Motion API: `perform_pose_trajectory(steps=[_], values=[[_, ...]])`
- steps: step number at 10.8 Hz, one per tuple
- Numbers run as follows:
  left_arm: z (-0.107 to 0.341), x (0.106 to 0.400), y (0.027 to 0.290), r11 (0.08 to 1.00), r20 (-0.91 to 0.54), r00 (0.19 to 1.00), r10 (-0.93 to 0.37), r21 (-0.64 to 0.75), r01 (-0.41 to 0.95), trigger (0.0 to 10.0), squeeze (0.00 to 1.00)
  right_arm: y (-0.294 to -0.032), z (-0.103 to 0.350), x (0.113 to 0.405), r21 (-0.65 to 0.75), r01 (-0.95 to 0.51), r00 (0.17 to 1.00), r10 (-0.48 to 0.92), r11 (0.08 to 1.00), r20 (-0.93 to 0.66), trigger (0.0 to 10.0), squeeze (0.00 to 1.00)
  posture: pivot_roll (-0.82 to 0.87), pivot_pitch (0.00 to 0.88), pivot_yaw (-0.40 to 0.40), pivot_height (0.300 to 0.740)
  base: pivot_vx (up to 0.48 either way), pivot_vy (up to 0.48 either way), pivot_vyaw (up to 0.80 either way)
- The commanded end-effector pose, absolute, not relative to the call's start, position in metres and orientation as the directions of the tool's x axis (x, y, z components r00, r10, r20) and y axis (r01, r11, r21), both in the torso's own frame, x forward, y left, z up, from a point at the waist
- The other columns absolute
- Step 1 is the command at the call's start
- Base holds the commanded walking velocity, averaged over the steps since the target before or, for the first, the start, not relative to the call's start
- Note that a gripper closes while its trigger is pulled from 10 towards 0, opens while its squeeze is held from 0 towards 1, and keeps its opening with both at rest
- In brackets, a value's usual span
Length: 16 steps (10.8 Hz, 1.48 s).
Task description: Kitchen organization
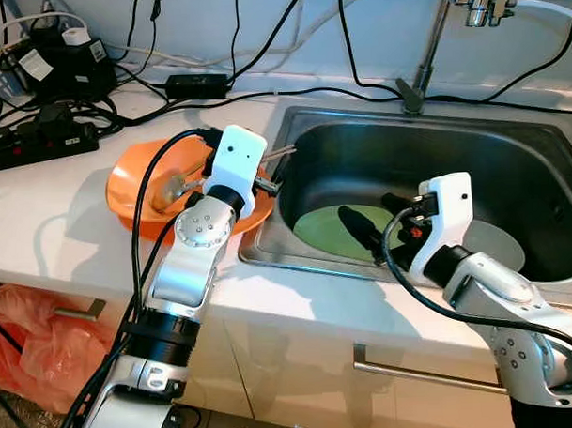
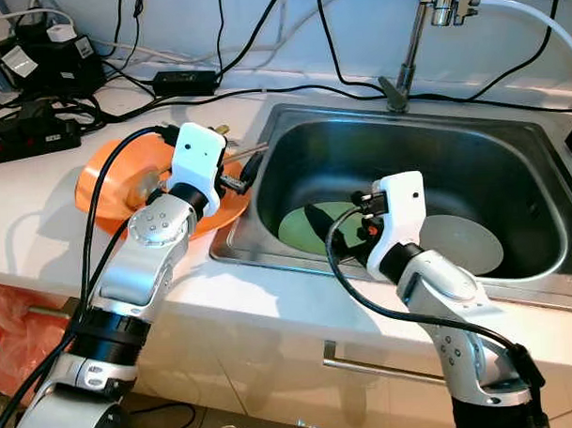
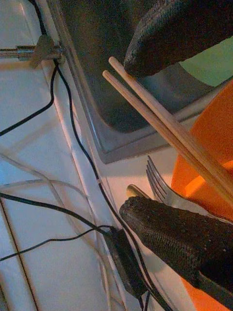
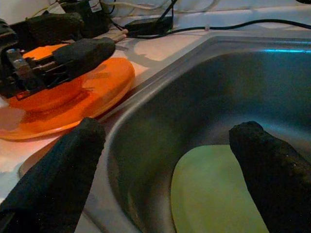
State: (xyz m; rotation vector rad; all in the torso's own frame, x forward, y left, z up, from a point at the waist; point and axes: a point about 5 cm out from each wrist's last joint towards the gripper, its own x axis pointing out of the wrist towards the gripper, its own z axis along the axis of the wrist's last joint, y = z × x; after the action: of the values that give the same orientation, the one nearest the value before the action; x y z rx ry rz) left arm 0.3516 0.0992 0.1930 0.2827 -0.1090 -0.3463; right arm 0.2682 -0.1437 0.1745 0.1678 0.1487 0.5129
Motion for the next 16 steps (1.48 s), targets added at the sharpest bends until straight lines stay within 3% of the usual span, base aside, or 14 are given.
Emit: perform_pose_trajectory(steps=[1,8,9,10,16], values=[[0.1949,0.3546,0.101,0.9,0.059,0.935,-0.35,0.297,0.318,10.0,0.0,-0.1411,0.1775,0.2651,0.194,-0.486,0.857,0.508,0.852,-0.085,10.0,0.0,0.07,0.014,0.03,0.74,0.0,0.0,0.0],[0.1921,0.36,0.0995,0.863,0.022,0.918,-0.396,0.35,0.364,10.0,0.0,-0.1386,0.1788,0.2652,0.191,-0.506,0.847,0.526,0.841,-0.073,10.0,0.0,0.07,0.007,0.023,0.74,0.0,0.0,0.0],[0.1946,0.3612,0.1018,0.858,0.028,0.912,-0.41,0.353,0.375,2.0,0.0,-0.1376,0.1792,0.2648,0.193,-0.51,0.845,0.53,0.838,-0.068,10.0,0.0,0.07,0.007,0.025,0.74,0.0,0.0,0.0],[0.1965,0.3618,0.1024,0.857,0.031,0.91,-0.414,0.352,0.377,0.0,0.0,-0.1376,0.1792,0.2648,0.195,-0.51,0.845,0.53,0.838,-0.067,10.0,0.0,0.07,0.007,0.024,0.74,0.0,0.0,0.0],[0.1936,0.3642,0.1059,0.834,-0.026,0.901,-0.433,0.367,0.412,0.0,0.0,-0.137,0.1852,0.266,0.218,-0.505,0.853,0.522,0.835,-0.024,10.0,0.0,0.07,0.009,0.023,0.74,0.0,0.0,0.0]])
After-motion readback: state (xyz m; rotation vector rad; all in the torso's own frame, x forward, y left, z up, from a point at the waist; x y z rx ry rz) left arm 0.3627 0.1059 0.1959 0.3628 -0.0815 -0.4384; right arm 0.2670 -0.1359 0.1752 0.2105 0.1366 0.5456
